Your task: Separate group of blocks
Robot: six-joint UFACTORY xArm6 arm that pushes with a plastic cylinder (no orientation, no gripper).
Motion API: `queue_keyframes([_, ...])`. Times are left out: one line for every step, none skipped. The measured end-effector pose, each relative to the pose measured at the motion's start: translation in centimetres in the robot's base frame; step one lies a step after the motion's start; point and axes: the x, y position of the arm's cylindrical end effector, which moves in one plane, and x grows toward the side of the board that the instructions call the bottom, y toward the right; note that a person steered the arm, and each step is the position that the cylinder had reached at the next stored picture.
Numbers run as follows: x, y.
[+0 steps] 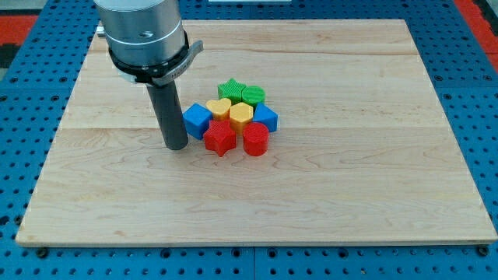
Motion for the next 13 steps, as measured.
queue_keyframes([0.0, 0.0])
queue_keyframes([1.7, 3.6])
queue_keyframes([1.5, 5.5])
queue_keyframes([-0.8, 7.3])
queue_keyframes([-1.9, 8.9])
queue_keyframes([-2.5, 10.7])
queue_keyframes([-2.7, 12.9])
queue_keyframes([-4.1, 17.0])
queue_keyframes([-8.2, 18.0])
queue_keyframes([-8.4, 17.9])
queue_keyframes([-10.5, 13.9])
queue_keyframes([-10.8, 4.3])
queue_keyframes([-9.5, 1.1])
